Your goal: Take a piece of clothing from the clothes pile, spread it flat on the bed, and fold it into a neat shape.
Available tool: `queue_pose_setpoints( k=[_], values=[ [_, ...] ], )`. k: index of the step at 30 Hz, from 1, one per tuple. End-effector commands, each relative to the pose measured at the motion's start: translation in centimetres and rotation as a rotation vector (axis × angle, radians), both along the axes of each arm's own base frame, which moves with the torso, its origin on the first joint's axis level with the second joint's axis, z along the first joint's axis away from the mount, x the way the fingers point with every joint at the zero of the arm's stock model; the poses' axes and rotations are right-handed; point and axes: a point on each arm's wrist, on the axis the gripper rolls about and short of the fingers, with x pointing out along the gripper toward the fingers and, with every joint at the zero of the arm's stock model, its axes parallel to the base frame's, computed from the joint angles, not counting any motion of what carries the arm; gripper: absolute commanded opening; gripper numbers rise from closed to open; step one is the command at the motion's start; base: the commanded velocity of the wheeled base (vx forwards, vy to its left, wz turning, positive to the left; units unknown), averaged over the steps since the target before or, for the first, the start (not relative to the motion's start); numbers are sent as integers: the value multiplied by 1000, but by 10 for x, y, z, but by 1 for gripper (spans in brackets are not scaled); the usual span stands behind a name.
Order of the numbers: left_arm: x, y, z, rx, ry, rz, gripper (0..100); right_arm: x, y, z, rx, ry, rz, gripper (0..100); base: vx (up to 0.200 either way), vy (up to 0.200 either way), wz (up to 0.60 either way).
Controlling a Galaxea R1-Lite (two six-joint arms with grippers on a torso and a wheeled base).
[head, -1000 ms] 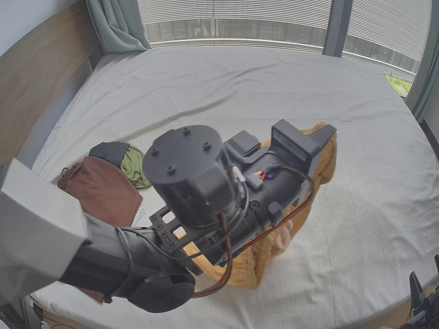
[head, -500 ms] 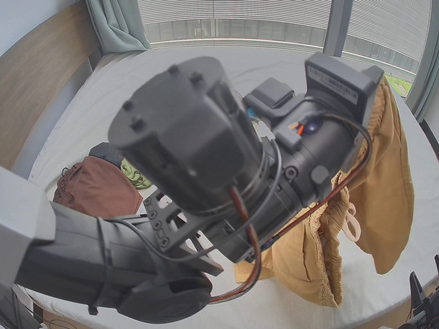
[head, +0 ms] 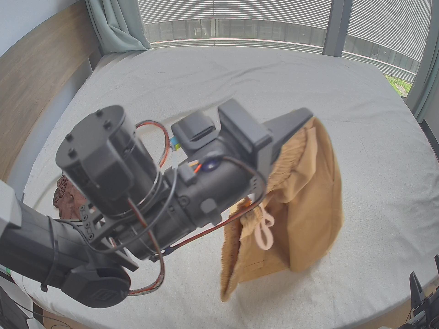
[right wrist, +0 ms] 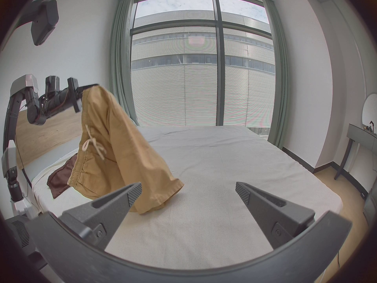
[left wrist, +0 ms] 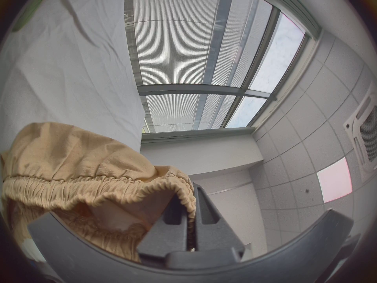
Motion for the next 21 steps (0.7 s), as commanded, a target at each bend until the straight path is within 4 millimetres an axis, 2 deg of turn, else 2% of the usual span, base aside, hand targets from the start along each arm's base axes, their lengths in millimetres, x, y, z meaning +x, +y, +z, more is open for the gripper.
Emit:
queue_pose_setpoints(
  k=[1,13,21],
  values=[
    [14,46,-29,100,-60,45,0,0,0,-5,-1,4,1,100,0,0,0],
    [31,86,-79,241,-81,202,0,0,0,-5,-1,4,1,100,0,0,0],
    [42,108,-88,315,-107,304,0,0,0,-5,-1,4,1,100,0,0,0]
  ],
)
